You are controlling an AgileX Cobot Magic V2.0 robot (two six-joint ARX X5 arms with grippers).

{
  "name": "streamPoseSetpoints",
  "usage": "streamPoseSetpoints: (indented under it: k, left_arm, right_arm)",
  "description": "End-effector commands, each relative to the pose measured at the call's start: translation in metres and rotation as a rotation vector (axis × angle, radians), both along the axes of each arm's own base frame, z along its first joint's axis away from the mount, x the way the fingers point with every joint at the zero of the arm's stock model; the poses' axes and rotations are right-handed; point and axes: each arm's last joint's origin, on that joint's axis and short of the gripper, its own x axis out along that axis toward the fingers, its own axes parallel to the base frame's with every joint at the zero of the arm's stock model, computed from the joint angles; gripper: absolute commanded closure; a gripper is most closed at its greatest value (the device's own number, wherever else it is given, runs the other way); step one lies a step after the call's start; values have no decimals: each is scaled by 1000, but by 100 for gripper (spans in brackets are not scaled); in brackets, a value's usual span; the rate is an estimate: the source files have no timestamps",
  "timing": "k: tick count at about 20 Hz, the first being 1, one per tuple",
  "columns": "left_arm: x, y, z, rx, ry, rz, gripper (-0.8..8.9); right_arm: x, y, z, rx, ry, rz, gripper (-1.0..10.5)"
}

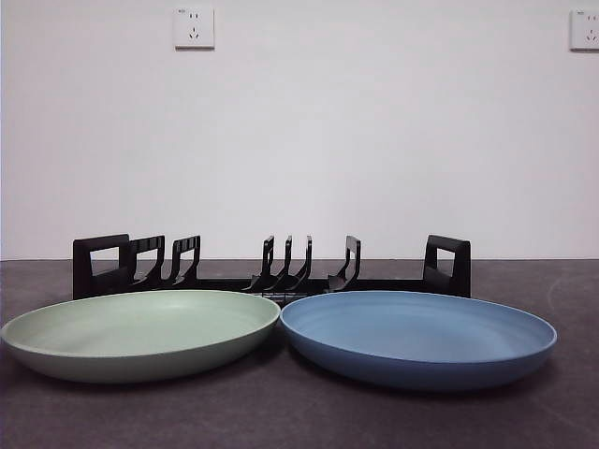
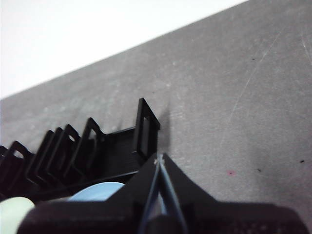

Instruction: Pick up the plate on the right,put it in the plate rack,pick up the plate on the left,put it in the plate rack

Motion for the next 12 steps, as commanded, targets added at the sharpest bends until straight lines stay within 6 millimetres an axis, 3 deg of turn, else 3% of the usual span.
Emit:
streamPoseSetpoints:
  k: [1,3,8,12]
  left_arm:
    - [-1,0,1,-20,6,-14,649]
    - [-1,-1,4,-19,2,-24,842]
    - [-1,0,23,35,-40,-10,821]
    - [12,2,68,184,-37,87,821]
  right_arm:
    - [13,1,6,-47,57,32,956]
    - [24,2,10,-69,112,75,956]
    - [50,5,13,-69,245,182,956]
    - [66,9,0,-24,352,292,954]
